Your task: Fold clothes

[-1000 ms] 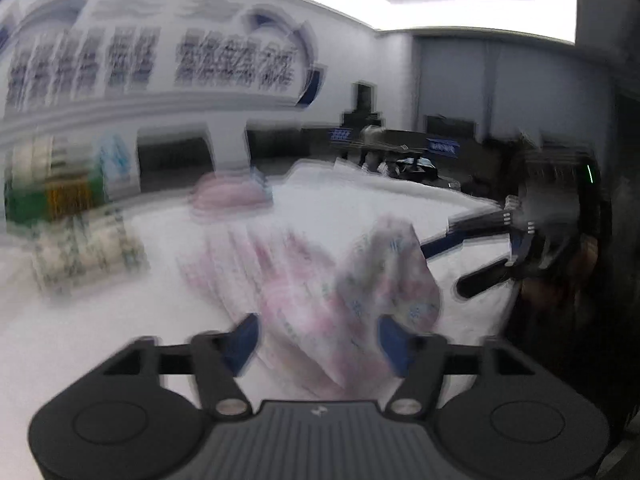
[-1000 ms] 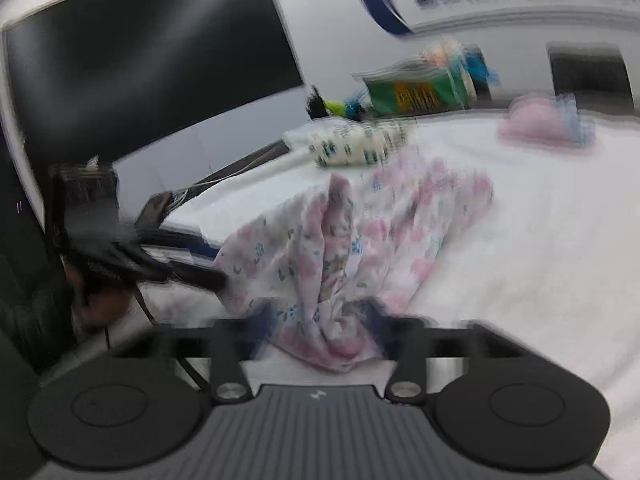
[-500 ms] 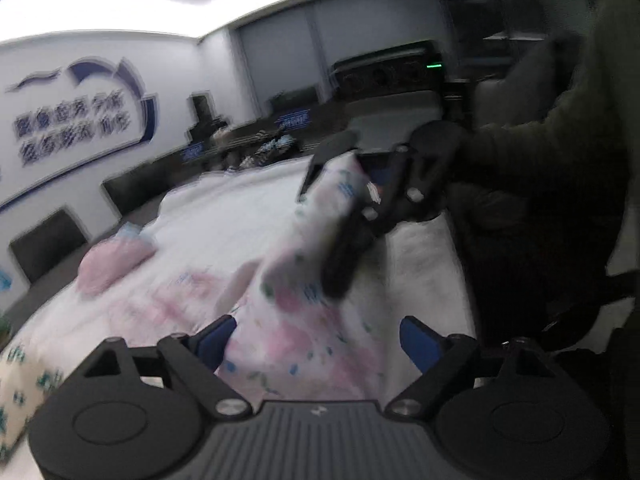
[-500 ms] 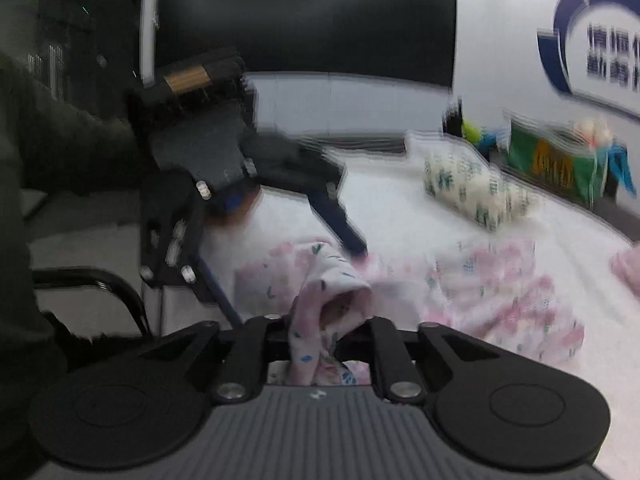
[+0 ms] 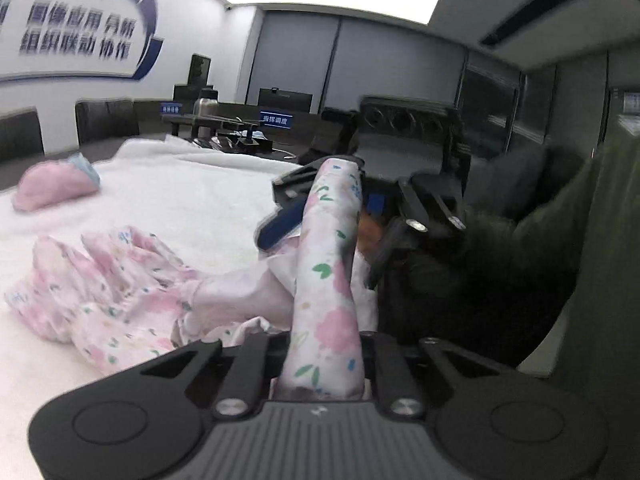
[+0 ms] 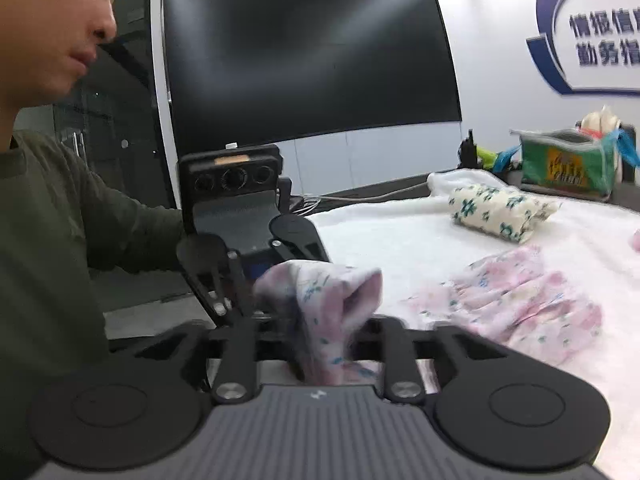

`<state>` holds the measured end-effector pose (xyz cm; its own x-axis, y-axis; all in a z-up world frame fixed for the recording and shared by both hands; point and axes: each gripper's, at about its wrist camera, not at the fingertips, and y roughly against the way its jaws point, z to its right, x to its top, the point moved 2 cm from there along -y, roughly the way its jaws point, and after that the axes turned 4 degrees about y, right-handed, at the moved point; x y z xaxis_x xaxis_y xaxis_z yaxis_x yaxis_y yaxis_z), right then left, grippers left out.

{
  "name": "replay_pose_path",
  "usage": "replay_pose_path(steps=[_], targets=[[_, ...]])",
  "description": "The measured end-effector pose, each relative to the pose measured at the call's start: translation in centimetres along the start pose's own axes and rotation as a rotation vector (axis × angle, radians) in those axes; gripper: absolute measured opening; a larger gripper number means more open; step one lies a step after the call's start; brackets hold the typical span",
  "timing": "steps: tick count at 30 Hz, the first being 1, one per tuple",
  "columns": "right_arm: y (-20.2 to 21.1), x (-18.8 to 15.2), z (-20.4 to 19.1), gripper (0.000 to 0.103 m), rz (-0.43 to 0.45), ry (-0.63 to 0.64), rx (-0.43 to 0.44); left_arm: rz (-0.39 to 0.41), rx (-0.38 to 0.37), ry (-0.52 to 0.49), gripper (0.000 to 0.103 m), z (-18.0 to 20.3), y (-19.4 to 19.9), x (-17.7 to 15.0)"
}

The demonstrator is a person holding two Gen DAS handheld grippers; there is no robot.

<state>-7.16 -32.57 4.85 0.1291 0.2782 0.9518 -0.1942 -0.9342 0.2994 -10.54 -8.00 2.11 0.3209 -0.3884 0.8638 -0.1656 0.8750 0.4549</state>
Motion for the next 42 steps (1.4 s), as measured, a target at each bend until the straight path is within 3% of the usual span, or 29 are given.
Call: replay_pose_path(steps=[1, 2, 7, 9, 11, 15, 20, 22, 27, 30, 33, 35, 38, 42], targets=[[0.3, 0.0, -0.2, 0.075, 0.010, 0.031, -0.013, 0.001, -0.016, 0.024, 0.011, -0.2, 0.1, 0.1], [0.5, 0.0, -0.5, 0.082, 0.017, 0.067, -0.029, 0.003, -0.032, 0.047, 0.011, -0.3, 0.2, 0.2], [-1.7, -0.9, -1.5, 0.080, -0.060, 0.129, 0.062, 0.009, -0.111, 0.166, 0.012, -1.1, 0.8, 0.7], [-2.6, -1.2, -1.9, 0.071, -0.094, 0.151, 0.103, -0.009, -0.121, 0.193, 0.012, -1.2, 1.3, 0.5], [-3.3, -1.6, -2.1, 0.034, -0.130, 0.144, 0.140, -0.029, -0.109, 0.205, 0.011, -1.1, 1.6, 0.2], [-3.9, -2.0, -0.8, 0.031, -0.153, -0.018, 0.182, -0.015, -0.061, 0.231, 0.017, -0.9, 2.8, 0.0], [-3.0, -2.5, 0.7, 0.028, -0.114, -0.197, 0.204, 0.007, 0.023, 0.339, 0.054, -1.9, 4.4, -0.9], [-2.7, -2.8, 1.5, 0.027, -0.096, -0.273, 0.187, 0.038, 0.055, 0.400, 0.057, -2.4, 5.7, -1.7], [-2.2, -3.7, 3.7, 0.027, -0.059, -0.466, 0.094, 0.155, 0.131, 0.528, 0.055, -3.1, 8.0, -2.2], [-2.2, -4.4, 5.0, 0.027, -0.043, -0.577, 0.002, 0.207, 0.176, 0.632, 0.051, -3.9, 7.4, -1.9], [-2.2, -4.7, 5.5, 0.031, -0.052, -0.665, -0.092, 0.206, 0.283, 0.661, 0.033, -4.3, 6.1, -1.8], [-2.4, -5.0, 5.5, 0.049, -0.081, -0.713, -0.163, 0.199, 0.341, 0.688, 0.023, -4.7, 5.3, -1.8], [-1.5, -4.3, 4.2, 0.055, -0.103, -0.635, -0.273, 0.216, 0.386, 0.730, 0.018, -5.0, 5.0, -1.6], [0.4, -2.3, 2.4, 0.055, -0.109, -0.501, -0.590, 0.256, 0.339, 0.850, 0.014, -6.0, 4.5, -2.0]])
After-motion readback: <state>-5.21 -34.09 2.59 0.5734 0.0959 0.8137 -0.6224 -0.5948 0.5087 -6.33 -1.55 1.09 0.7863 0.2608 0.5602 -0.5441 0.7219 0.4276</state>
